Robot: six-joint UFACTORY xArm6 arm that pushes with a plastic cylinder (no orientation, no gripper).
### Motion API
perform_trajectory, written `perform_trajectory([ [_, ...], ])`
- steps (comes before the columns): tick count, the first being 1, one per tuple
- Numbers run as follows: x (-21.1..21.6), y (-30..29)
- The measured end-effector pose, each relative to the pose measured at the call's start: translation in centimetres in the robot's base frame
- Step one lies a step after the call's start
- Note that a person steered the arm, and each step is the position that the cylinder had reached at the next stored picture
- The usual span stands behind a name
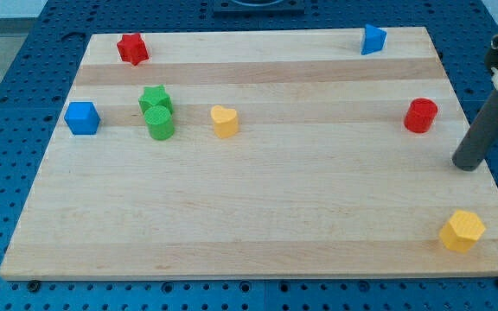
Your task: Move your arm to the bottom right of the board
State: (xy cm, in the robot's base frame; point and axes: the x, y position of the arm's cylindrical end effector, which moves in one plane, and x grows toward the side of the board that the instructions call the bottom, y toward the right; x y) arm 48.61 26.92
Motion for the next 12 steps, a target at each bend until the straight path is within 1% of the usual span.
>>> perform_trajectory([
  [2,2.3,0.3],
  [6,2.4,1.7],
  [9,3.1,3.1],
  [12,4.2,3.2],
])
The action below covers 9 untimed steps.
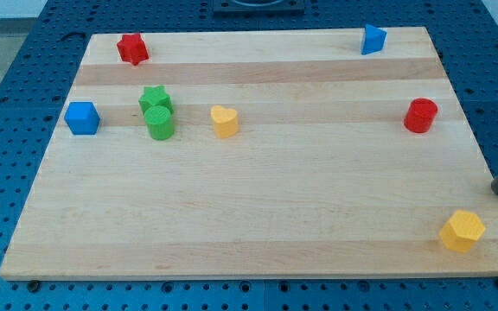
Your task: Move your arm to the bottom right of the board
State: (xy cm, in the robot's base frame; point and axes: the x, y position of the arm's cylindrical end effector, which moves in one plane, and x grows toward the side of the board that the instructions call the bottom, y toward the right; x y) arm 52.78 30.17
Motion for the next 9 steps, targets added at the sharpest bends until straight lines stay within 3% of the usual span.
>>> perform_trajectory([
  [6,6.4,0.0],
  [9,7.1,-0.3],
])
